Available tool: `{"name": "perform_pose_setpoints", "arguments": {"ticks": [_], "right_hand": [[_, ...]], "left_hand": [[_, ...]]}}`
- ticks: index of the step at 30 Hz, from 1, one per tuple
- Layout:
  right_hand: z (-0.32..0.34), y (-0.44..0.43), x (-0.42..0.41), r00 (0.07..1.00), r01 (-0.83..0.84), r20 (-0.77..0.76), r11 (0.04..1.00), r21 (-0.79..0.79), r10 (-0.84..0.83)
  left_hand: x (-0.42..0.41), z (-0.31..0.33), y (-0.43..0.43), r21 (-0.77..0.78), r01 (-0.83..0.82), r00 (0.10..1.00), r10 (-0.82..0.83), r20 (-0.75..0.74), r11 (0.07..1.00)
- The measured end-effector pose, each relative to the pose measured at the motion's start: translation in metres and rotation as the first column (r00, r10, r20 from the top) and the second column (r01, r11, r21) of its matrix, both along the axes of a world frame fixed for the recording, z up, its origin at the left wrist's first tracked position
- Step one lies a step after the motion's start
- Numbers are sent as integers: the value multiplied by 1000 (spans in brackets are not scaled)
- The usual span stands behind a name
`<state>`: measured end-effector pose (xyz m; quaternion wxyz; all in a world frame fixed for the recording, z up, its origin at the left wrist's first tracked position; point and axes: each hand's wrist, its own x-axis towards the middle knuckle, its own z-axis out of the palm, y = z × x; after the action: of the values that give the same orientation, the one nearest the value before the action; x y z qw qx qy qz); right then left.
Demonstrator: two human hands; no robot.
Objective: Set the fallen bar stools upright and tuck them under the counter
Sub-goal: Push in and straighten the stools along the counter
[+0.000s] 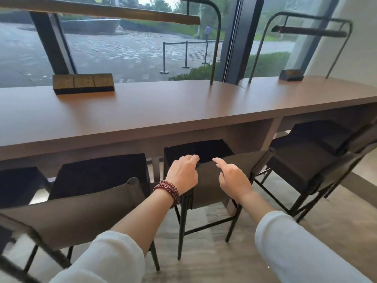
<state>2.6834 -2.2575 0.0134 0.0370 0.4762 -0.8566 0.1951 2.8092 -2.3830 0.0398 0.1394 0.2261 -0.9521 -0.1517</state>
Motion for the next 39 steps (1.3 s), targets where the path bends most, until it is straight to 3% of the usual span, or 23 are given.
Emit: {"name": "perform_pose_setpoints", "arguments": {"ticks": [6,10,14,19,24,39], "right_hand": [[-6,2,-65,1000,9,24,999,49,-10],[-13,-14,-115,998,-15,-54,987,162,24],[-24,-30,-155,991,-23,-114,943,332,64],[-33,-44,-187,976,-55,-158,877,478,147],[-34,-46,-197,978,-134,-71,850,510,197],[-34,-37,-188,938,-258,-92,848,462,335]], "left_hand": [[-77,-19,3,-44,2,998,1,65,999],[-126,-37,-9,-100,-7,981,26,194,995],[-151,-45,-20,-59,-88,910,104,401,994],[-158,-52,-19,-41,-157,845,156,511,987],[-156,-56,-13,-131,-180,824,222,521,975],[-140,-56,1,-159,-282,805,323,497,946]]}}
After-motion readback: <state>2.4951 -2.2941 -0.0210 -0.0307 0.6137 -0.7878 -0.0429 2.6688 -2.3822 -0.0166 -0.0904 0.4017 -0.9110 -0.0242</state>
